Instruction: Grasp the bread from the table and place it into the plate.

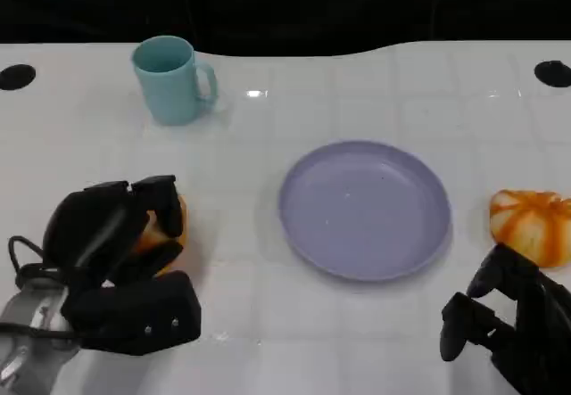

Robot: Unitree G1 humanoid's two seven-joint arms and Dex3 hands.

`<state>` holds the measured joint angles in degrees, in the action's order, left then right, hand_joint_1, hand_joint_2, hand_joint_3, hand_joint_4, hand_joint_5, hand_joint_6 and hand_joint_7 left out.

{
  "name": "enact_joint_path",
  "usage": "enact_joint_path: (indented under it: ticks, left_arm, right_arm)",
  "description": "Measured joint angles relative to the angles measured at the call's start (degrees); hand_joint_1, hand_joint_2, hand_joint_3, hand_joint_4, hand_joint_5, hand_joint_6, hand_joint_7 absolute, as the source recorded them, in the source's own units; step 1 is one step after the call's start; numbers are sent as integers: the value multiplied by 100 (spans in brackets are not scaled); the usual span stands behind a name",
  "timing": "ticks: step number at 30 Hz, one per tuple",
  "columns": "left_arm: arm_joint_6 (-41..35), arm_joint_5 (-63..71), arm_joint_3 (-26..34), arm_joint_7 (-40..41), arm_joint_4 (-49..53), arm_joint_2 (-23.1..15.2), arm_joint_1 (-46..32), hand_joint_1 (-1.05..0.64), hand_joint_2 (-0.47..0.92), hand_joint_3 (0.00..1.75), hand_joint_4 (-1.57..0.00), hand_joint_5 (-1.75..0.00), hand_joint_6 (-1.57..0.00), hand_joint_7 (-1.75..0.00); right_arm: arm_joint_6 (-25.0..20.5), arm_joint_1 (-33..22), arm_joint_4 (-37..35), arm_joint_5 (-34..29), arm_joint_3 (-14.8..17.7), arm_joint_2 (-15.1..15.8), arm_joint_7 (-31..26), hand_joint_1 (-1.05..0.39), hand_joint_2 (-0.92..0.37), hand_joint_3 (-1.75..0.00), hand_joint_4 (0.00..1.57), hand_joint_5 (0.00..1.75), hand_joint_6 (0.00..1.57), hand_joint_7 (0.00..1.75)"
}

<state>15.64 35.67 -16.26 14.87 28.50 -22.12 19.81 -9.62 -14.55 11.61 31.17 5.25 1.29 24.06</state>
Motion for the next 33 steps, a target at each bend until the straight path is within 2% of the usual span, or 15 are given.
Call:
enact_joint_path:
  ticks: [2, 6, 8, 12, 14, 29, 32, 33]
  left_arm:
    - [-181, -41, 26, -157, -282, 101, 0, -21, 55, 116, -88, -175, -69, -175]
    - [-490, -50, 41, -432, -653, 256, 2, -20, 60, 87, -84, -175, -62, -175]
    - [-547, -49, 42, -502, -751, 319, 11, -20, 61, 83, -84, -175, -62, -175]
    - [-560, -69, 49, -561, -771, 400, 109, -17, 47, 118, -85, -175, -65, -175]
    - [-557, -105, 50, -575, -771, 453, 189, -17, 45, 123, -85, -175, -65, -175]
    - [170, -163, -19, -313, -118, 850, 925, -15, 37, 138, -90, -175, -70, -175]
    - [381, -160, -80, -181, 178, 943, 1065, -13, 37, 139, -83, -175, -70, -175]
    - [448, -160, -94, -147, 251, 968, 1116, -13, 38, 132, -79, -168, -69, -175]
  right_arm:
    - [-62, -17, 3, 2, 19, 7, -2, -57, -92, -40, 73, 175, 56, 159]
    - [-76, -34, 3, 4, 48, 10, -3, -58, -92, -39, 74, 175, 56, 161]
    - [-81, -33, 3, 7, 54, 9, -4, -59, -92, -38, 74, 175, 56, 162]
    - [-82, -31, 3, 7, 54, 6, -4, -58, -92, -40, 74, 175, 55, 163]
    - [-82, -29, 3, 7, 52, 6, -4, -58, -92, -40, 74, 175, 54, 163]
    - [-180, -33, 11, 55, 52, -5, -50, -57, -92, -40, 73, 175, 55, 161]
    - [-180, -32, 11, 53, 51, -6, -56, -57, -92, -39, 73, 175, 55, 161]
    - [-180, -29, 11, 52, 47, -8, -60, -57, -92, -39, 74, 175, 56, 161]
